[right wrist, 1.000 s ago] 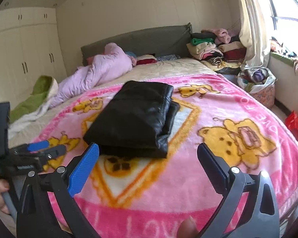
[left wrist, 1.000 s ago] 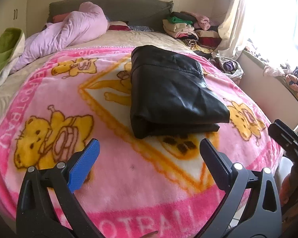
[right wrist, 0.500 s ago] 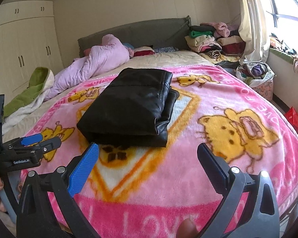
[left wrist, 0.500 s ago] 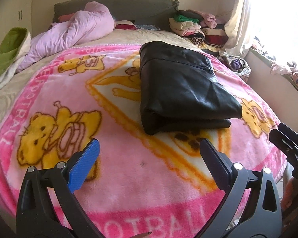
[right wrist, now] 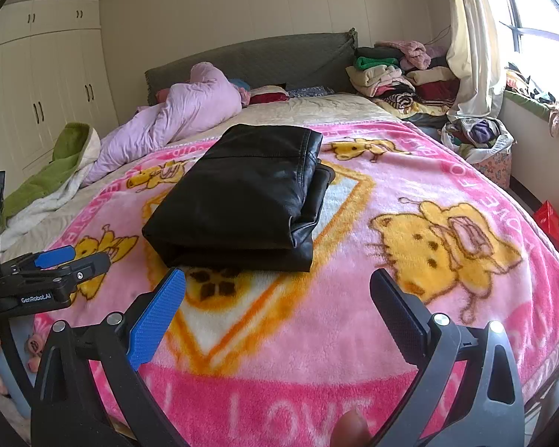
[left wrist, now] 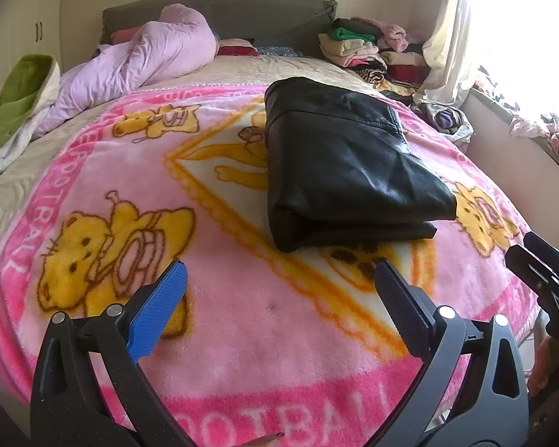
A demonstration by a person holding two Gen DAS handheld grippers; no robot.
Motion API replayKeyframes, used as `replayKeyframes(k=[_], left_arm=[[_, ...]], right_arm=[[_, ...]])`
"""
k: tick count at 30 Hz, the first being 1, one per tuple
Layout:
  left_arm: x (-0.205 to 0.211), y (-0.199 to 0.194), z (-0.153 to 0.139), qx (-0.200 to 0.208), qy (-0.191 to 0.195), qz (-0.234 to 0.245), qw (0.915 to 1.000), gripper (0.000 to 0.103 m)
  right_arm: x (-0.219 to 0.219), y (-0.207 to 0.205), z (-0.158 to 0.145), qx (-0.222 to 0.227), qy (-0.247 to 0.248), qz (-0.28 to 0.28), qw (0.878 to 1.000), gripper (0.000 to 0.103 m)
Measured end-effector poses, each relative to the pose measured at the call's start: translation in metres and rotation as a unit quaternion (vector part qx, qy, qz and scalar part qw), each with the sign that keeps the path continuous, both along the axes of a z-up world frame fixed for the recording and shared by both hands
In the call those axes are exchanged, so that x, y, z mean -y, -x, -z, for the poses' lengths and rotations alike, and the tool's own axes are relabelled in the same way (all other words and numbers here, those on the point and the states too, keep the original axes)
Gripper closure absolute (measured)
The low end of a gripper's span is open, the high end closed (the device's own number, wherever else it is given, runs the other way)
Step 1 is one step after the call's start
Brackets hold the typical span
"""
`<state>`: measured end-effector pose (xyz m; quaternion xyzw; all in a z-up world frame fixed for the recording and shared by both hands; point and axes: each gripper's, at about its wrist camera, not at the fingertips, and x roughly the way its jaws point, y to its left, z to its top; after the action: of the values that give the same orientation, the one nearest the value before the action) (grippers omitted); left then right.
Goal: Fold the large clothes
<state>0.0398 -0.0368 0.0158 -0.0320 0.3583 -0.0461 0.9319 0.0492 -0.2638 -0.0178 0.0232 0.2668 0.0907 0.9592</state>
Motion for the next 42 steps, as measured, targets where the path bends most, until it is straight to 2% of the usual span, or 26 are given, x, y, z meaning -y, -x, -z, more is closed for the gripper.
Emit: replayKeyframes(k=[42], left_arm=[[-0.0025,0.0017,-0.0028,-0.001,-0.009,-0.007,0.9999,0.009]], right_arm=[[-0.0024,0.0013,0.0039,-0.002,-0.002,-0.001,1.000,0.004]])
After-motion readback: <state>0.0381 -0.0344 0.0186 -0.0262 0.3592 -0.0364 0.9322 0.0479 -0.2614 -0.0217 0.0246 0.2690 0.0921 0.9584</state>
